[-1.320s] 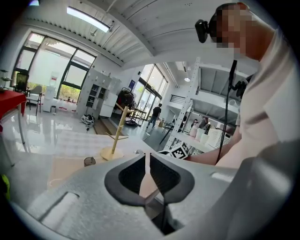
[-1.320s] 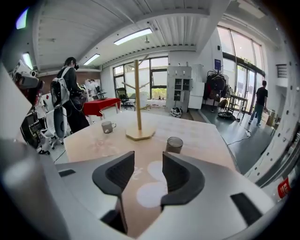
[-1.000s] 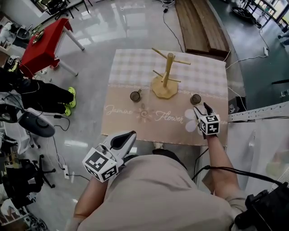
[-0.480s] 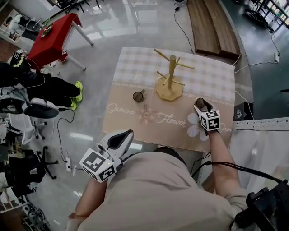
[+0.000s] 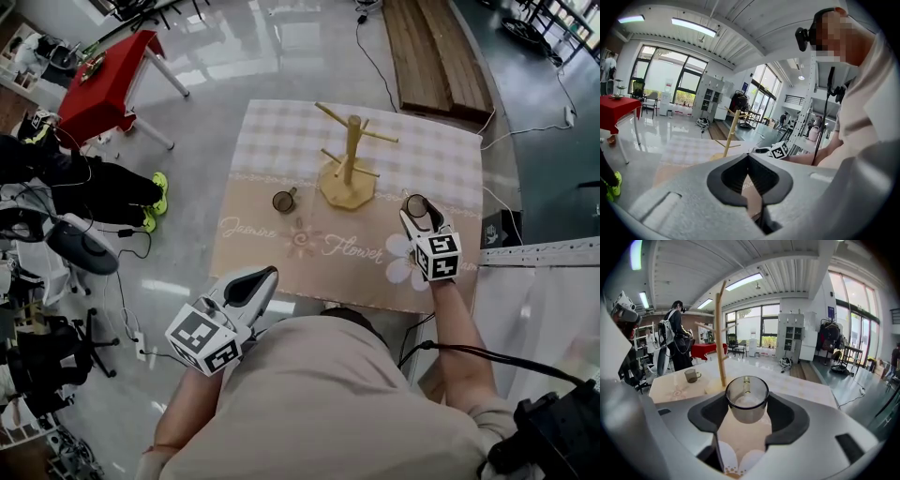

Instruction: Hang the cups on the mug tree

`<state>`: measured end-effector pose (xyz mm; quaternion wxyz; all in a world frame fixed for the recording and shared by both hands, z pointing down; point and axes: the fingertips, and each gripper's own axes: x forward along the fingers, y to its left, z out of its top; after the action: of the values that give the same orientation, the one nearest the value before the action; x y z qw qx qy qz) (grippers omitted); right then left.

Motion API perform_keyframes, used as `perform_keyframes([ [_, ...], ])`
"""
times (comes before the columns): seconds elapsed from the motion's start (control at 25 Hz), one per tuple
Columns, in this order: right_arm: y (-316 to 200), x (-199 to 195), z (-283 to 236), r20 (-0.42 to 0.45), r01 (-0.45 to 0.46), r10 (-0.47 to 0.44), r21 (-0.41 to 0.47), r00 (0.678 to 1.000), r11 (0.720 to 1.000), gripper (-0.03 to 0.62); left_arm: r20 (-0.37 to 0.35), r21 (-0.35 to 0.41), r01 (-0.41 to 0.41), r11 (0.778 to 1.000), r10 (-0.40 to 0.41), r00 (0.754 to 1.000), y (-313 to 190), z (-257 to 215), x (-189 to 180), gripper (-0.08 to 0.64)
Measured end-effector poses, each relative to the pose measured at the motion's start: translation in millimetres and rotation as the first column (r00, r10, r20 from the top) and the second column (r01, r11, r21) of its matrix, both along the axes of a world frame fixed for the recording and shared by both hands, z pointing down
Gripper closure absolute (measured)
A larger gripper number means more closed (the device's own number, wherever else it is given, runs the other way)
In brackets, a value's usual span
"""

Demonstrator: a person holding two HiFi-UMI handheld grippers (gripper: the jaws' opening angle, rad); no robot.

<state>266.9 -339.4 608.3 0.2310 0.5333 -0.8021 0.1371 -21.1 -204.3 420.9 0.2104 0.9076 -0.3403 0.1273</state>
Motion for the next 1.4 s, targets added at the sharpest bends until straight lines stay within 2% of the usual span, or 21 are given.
perform_keyframes([
  [0.24, -15.4, -16.1, -95.5, 0.0, -0.034, 0.035, 0.179, 0.999, 0.983, 0.325, -0.022, 0.009, -0.019, 1.0, 0.019, 1.0, -1.0, -3.6, -3.1, 0.552],
  [0.48, -26.9, -35.9, -178.4, 0.005, -0.063, 0.065, 0.334, 0.998, 0.941, 0.325, -0.034, 0.024, -0.021, 0.999, 0.022, 0.999, 3.1, -8.6, -16.2, 0.552],
  [0.64, -30.2, -48.7, -210.5, -0.009, -0.07, 0.081, 0.399, 0.997, 0.914, 0.325, -0.046, 0.024, -0.007, 1.0, 0.008, 0.999, 7.6, -11.4, -29.9, 0.552],
  [1.08, -29.8, -77.0, -207.8, -0.111, -0.077, 0.14, 0.446, 0.984, 0.892, 0.325, -0.052, 0.035, 0.031, 0.999, -0.029, 0.998, 28.7, -11.3, -66.7, 0.552],
  [1.4, -39.3, -89.7, -194.1, -0.137, -0.103, 0.182, 0.446, 0.974, 0.889, 0.324, -0.044, 0.04, 0.068, 0.997, -0.066, 0.997, 45.1, -13.8, -91.4, 0.552],
])
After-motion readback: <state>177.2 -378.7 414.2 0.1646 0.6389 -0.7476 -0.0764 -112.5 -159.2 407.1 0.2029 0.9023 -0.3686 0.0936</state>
